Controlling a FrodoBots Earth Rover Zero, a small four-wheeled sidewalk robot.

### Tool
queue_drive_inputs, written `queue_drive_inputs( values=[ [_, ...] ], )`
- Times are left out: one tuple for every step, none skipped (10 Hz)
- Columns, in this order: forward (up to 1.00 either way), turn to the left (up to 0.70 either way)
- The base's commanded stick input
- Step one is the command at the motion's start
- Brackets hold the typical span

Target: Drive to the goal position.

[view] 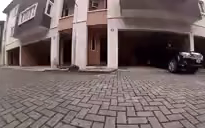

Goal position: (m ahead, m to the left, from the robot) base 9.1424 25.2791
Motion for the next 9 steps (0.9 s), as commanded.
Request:
queue_drive_inputs(
  values=[
    [0.00, 0.70],
    [0.00, 0.70],
    [0.00, 0.70],
    [0.00, 0.70],
    [0.00, 0.70],
    [0.00, 0.70],
    [0.00, 0.70],
    [0.00, 0.70],
    [0.00, 0.70]
  ],
)
